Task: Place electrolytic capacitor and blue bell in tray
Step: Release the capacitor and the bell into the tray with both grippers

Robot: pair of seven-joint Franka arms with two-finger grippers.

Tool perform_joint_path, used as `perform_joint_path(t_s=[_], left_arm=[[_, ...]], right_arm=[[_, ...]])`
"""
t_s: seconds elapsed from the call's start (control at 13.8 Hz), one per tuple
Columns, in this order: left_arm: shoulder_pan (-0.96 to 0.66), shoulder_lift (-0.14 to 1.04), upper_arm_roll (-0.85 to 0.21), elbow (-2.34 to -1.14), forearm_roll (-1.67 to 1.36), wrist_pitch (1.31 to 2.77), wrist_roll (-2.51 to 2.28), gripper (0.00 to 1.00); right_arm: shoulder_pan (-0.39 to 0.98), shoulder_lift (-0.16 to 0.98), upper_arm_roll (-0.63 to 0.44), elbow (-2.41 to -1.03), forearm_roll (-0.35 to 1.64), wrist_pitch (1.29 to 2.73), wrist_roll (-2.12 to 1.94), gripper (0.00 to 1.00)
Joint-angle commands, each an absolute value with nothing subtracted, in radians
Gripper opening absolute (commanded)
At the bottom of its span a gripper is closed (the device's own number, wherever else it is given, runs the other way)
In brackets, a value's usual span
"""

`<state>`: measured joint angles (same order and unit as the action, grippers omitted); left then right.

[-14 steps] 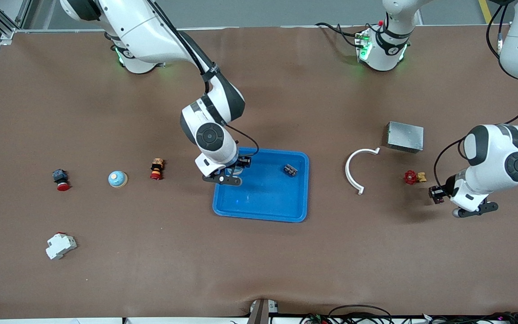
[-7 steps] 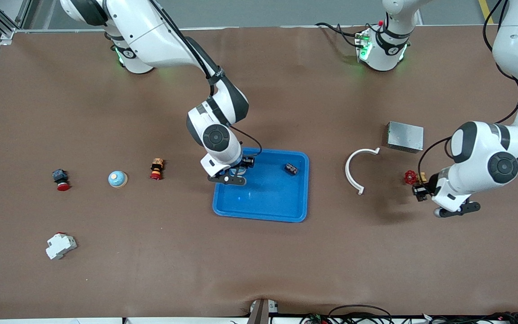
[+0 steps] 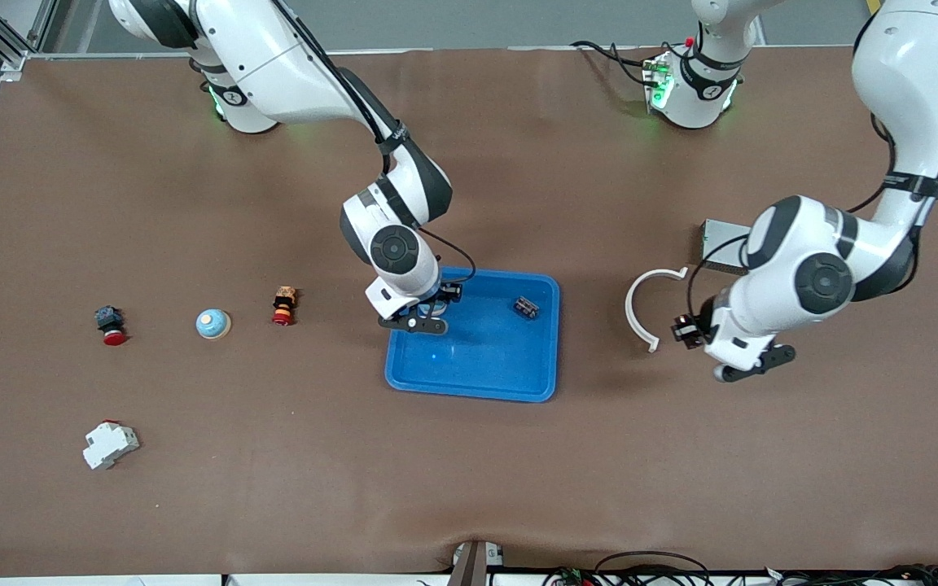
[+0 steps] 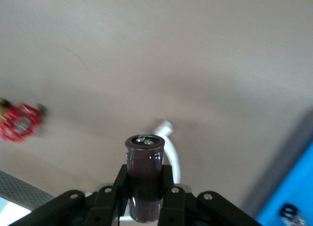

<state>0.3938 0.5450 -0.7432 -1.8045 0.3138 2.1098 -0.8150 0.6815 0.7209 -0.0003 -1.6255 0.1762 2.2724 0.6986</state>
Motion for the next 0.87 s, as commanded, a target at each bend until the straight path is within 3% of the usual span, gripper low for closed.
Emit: perform_joint_path(t_s=[0.0,0.07,0.36,0.8], left_arm=[[0.263,0.59,-0.733,-1.735,0.334,2.088,-0.999,0.0],[0.215,0.609,-0.726,-1.717,0.356,2.088,-1.058,0.0],[0.045,0.699,-0.672,-1.617,0.408,2.089,-1.268,0.0],[-0.176,0.81,-0.534,-1.468,0.399,2.118,-1.497,0.0]], right_arm=[[0.698,0.738,-0.009,-1.594,0.19,2.269,0.698,0.71],[0.698,0.736,-0.009,-1.594,0.19,2.269,0.698,0.98],[0.698,0.697,-0.009,-1.577,0.19,2.231,0.695,1.0],[0.657,0.465,-0.017,-1.569,0.187,1.852,0.681,1.0]])
